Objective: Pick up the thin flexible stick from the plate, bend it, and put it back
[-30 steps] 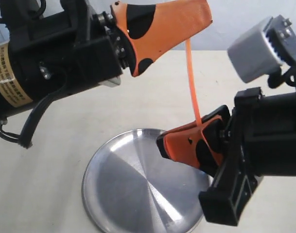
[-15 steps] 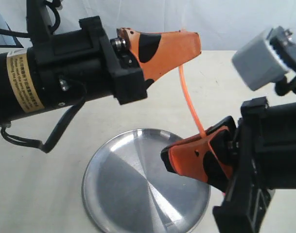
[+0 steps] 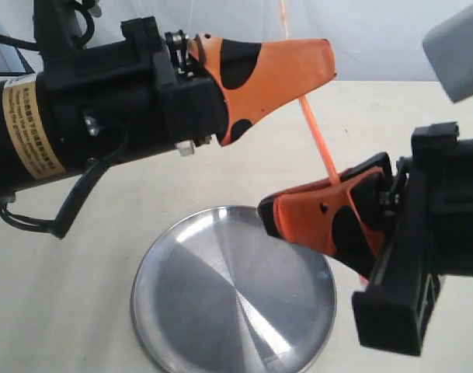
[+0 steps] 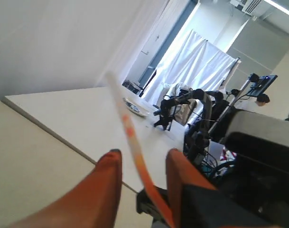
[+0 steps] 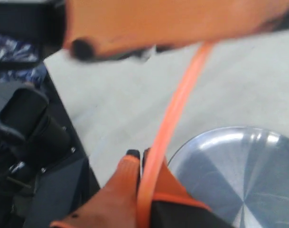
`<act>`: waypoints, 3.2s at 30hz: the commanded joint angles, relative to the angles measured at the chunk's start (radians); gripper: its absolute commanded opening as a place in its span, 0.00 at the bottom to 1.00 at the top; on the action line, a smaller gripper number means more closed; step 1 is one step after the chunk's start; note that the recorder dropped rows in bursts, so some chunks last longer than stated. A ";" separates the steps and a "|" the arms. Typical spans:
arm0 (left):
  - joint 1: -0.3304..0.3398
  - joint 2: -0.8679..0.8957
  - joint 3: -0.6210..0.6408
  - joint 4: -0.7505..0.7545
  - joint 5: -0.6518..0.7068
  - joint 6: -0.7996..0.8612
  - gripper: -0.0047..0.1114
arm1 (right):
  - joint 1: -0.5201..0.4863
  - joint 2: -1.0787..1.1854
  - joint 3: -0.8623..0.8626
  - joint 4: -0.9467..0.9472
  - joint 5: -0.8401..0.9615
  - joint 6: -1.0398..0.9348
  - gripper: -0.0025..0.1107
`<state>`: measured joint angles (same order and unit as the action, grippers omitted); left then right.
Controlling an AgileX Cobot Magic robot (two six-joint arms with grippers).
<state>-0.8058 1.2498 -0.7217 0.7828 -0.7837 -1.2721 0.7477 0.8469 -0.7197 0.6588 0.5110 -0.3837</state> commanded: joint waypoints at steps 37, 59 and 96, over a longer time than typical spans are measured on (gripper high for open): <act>0.017 -0.010 0.003 0.088 0.118 0.020 0.05 | -0.003 0.209 -0.017 -0.173 -0.017 0.067 0.01; 0.095 -0.374 0.003 0.304 0.513 0.012 0.24 | -0.003 0.555 0.018 -0.399 -0.015 0.261 0.01; 0.095 -0.714 0.204 0.220 1.273 0.358 0.04 | -0.003 0.799 0.017 -0.369 -0.122 0.226 0.50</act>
<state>-0.7096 0.5401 -0.5313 0.9890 0.5043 -0.9124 0.7477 1.6567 -0.7067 0.2687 0.3917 -0.1599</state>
